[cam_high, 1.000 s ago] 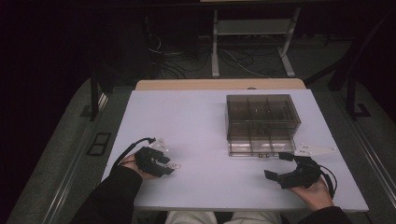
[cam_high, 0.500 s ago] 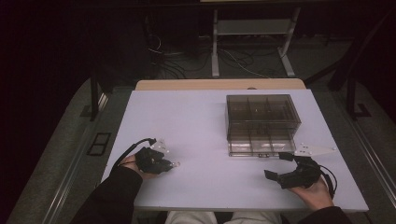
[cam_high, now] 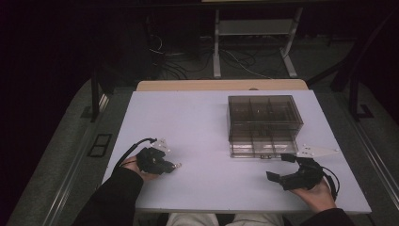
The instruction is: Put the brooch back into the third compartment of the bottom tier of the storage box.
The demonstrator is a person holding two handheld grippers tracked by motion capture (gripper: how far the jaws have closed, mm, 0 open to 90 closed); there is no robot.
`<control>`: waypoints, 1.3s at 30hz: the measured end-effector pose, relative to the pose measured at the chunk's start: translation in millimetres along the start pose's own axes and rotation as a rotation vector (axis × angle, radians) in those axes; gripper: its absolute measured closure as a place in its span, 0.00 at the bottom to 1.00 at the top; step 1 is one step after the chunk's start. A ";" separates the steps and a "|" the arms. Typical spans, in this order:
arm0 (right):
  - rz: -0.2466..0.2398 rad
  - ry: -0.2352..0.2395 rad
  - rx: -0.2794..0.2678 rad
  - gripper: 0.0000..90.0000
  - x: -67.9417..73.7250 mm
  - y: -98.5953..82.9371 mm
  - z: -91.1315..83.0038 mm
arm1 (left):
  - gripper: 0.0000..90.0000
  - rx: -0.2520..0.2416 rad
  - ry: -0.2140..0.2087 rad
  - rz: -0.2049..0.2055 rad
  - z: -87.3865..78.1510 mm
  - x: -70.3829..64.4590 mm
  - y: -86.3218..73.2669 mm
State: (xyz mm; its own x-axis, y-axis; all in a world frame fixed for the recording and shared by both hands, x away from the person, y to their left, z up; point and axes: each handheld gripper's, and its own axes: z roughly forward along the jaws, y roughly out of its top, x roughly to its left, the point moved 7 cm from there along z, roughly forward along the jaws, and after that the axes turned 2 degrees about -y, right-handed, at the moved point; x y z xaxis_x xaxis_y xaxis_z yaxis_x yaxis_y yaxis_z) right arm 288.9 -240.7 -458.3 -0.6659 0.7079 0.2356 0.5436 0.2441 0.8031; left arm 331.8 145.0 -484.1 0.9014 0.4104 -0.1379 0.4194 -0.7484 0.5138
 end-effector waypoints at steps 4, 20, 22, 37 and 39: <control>0.000 0.000 -0.002 0.00 -0.1 0.1 -0.2 | 0.88 -0.016 -0.002 -0.012 -2.4 1.0 1.3; 0.001 0.000 -0.002 0.00 -0.1 0.0 -0.4 | 0.88 -0.105 -0.007 -0.036 -20.6 4.7 16.6; 0.002 -0.002 -0.003 0.00 -0.1 0.1 -0.6 | 0.88 -0.114 -0.007 -0.032 -22.2 4.8 20.0; 0.000 -0.001 -0.002 0.00 -0.1 0.1 -0.7 | 0.88 -0.139 -0.007 0.014 -26.0 1.6 46.2; 0.000 -0.001 -0.004 0.00 -0.2 0.2 -0.7 | 0.88 -0.146 -0.006 0.016 -26.2 1.0 51.1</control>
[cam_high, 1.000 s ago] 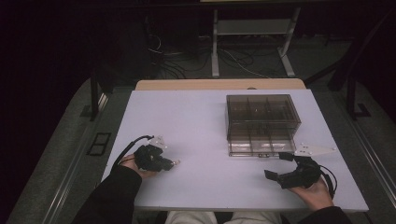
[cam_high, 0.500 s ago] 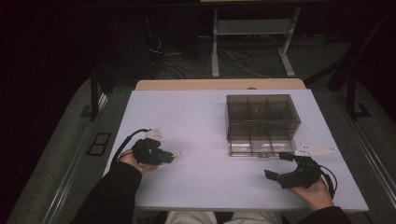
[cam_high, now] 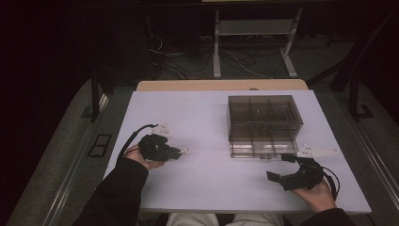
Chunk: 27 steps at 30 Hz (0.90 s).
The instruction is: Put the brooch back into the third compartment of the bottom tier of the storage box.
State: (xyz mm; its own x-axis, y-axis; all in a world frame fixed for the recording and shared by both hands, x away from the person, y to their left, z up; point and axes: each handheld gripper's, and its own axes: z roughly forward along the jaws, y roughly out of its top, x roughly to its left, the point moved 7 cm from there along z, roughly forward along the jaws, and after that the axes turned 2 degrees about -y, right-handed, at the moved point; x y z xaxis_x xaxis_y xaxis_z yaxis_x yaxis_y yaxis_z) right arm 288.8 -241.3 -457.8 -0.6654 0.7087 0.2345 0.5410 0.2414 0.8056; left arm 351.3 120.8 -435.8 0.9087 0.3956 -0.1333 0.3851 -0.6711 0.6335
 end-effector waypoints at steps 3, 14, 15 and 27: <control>0.000 0.001 -0.001 0.00 0.1 0.0 -0.1 | 0.88 -0.004 -0.001 0.010 0.0 -0.3 6.6; -0.001 0.002 -0.004 0.00 0.2 0.3 -0.9 | 0.88 -0.030 0.003 0.041 -0.4 -1.6 32.8; -0.004 0.003 -0.005 0.00 0.1 0.4 -0.9 | 0.88 -0.033 0.003 0.043 -0.3 -2.0 35.5; -0.005 0.006 -0.008 0.00 0.5 0.7 -1.1 | 0.88 -0.032 -0.009 0.079 4.9 -7.9 60.4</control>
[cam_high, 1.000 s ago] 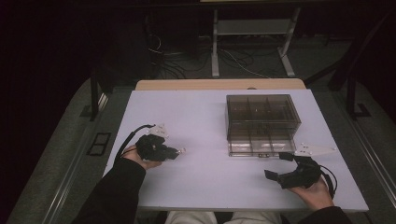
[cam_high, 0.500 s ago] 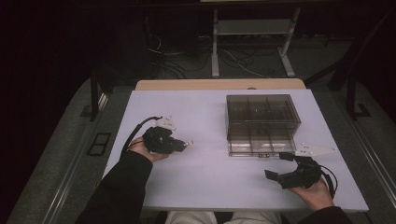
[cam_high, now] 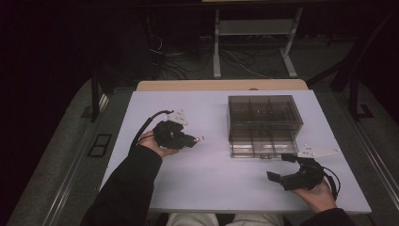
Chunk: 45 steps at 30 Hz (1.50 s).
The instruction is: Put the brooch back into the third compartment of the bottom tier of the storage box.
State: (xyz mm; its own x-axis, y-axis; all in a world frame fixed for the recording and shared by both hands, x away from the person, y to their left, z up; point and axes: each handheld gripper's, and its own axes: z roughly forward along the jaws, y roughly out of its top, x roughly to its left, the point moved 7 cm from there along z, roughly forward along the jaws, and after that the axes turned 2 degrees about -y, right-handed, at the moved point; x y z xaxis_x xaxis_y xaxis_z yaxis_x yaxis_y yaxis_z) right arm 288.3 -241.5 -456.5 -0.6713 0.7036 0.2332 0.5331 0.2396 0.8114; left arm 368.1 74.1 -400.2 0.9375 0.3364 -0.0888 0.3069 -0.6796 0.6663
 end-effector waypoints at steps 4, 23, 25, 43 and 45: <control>0.002 0.001 0.007 0.00 0.9 -0.5 0.0 | 0.88 -0.003 -0.002 0.000 2.2 -0.6 4.0; -0.005 0.001 0.010 0.00 1.5 -0.1 1.1 | 0.88 -0.004 -0.023 0.019 21.4 -2.7 22.4; 0.002 0.004 0.010 0.00 2.2 -0.1 0.6 | 0.88 -0.001 -0.024 0.023 22.8 -3.1 25.3; -0.004 0.001 0.005 0.00 1.8 0.3 0.6 | 0.88 -0.020 -0.046 0.065 40.1 -10.4 52.1; -0.007 -0.001 0.002 0.00 1.7 0.4 0.6 | 0.88 -0.012 -0.051 0.074 40.9 -11.3 55.0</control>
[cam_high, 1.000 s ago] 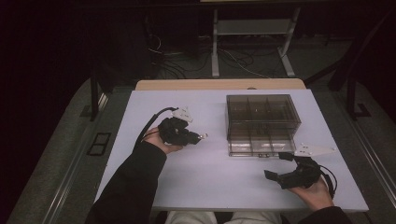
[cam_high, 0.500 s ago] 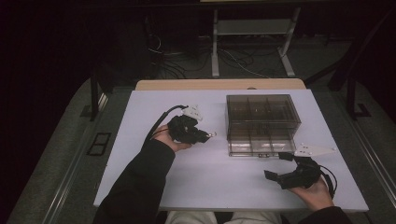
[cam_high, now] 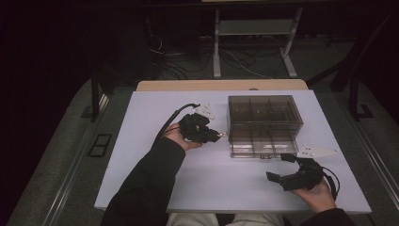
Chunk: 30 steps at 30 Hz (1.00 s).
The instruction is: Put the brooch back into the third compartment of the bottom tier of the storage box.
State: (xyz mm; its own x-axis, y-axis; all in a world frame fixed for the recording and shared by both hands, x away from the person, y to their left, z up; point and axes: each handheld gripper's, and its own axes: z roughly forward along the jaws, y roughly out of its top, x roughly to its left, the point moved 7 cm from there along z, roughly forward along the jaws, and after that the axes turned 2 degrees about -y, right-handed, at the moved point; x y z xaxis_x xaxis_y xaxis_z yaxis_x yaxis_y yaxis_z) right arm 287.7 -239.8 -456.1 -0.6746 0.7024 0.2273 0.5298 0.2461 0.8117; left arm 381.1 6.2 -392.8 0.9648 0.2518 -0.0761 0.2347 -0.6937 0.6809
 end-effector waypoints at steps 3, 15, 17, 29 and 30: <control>0.000 -0.001 -0.002 0.00 -0.1 0.1 -0.2 | 0.88 -0.003 -0.002 0.005 2.6 -1.0 4.5; -0.004 0.001 -0.005 0.00 0.0 0.4 -0.4 | 0.88 -0.010 -0.013 0.030 13.8 -3.2 24.0; -0.003 0.001 -0.006 0.00 0.0 0.5 -0.4 | 0.88 -0.009 -0.019 0.035 16.1 -4.1 26.7; -0.002 0.004 -0.006 0.00 0.6 0.6 -0.5 | 0.88 -0.009 -0.042 0.054 31.3 -8.4 42.5; -0.003 0.004 -0.005 0.00 0.5 0.5 -0.5 | 0.88 -0.008 -0.042 0.056 32.4 -8.5 43.7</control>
State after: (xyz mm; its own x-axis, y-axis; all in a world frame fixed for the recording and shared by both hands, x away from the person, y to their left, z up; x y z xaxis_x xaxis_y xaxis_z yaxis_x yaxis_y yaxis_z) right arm 287.4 -239.7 -455.3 -0.6779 0.6991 0.2273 0.5253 0.2444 0.8150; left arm 387.0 -48.1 -386.1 0.9806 0.1840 -0.0680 0.1793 -0.7002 0.6911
